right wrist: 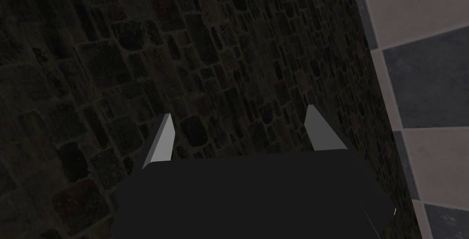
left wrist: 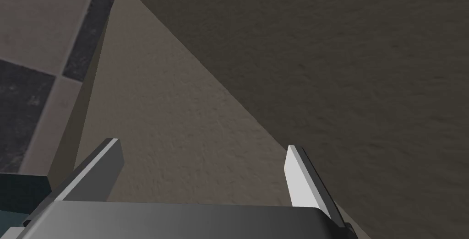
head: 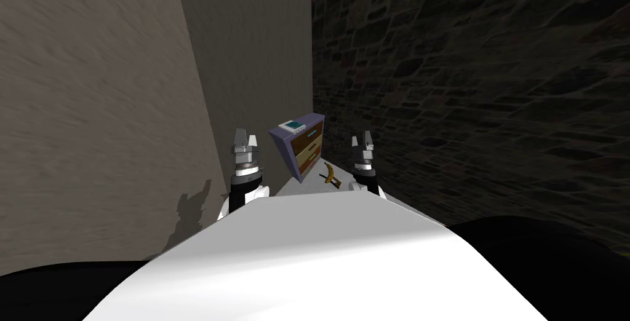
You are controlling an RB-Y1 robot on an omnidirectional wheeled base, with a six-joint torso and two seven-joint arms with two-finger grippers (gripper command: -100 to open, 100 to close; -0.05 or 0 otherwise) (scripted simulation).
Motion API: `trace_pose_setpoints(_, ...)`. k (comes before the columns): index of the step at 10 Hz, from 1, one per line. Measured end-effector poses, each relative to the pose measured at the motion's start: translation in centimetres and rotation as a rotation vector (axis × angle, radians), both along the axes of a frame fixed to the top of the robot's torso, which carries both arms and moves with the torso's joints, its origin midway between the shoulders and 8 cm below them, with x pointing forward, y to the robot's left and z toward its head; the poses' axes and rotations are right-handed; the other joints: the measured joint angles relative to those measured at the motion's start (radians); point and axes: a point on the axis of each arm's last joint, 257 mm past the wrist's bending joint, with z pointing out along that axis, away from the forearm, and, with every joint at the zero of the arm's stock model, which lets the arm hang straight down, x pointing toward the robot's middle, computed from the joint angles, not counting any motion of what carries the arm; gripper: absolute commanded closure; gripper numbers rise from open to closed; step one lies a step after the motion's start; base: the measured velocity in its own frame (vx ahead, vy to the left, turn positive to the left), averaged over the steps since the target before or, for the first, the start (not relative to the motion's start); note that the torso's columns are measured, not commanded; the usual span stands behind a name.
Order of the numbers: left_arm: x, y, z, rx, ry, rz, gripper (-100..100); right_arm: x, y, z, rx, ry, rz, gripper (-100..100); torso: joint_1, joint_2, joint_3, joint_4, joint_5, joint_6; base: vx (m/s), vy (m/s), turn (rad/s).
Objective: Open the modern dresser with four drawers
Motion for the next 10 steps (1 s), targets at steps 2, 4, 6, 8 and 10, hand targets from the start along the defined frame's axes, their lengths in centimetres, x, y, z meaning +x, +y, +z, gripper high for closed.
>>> trace_pose_setpoints(2,0.00,0.00,0.00,0.000,0.000,0.000,0,0.00,0.00,0.00,0.000,0.000,0.000,0,0.000,0.104,-0.209,0.105,0.000,0.000,0.000,0.000,0.000)
trace_pose_setpoints(4,0.00,0.00,0.01,0.000,0.000,0.000,0,0.00,0.00,0.01,0.000,0.000,0.000,0,0.000,0.248,-0.497,0.248,0.000,0.000,0.000,0.000,0.000)
trace_pose_setpoints(6,-0.01,0.00,0.01,0.000,0.000,0.000,0,-0.01,0.00,0.01,0.000,0.000,0.000,0,0.000,0.396,-0.792,0.396,0.000,0.000,0.000,0.000,0.000)
trace_pose_setpoints(8,-0.01,0.00,0.01,0.000,0.000,0.000,0,-0.01,0.00,0.02,0.000,0.000,0.000,0,0.000,0.544,-1.087,0.544,0.000,0.000,0.000,0.000,0.000)
trace_pose_setpoints(10,-0.01,0.00,0.02,0.000,0.000,0.000,-100,-0.01,0.00,0.02,0.000,0.000,0.000,0,0.000,0.691,-1.382,0.691,0.000,0.000,0.009,-0.002,-0.009)
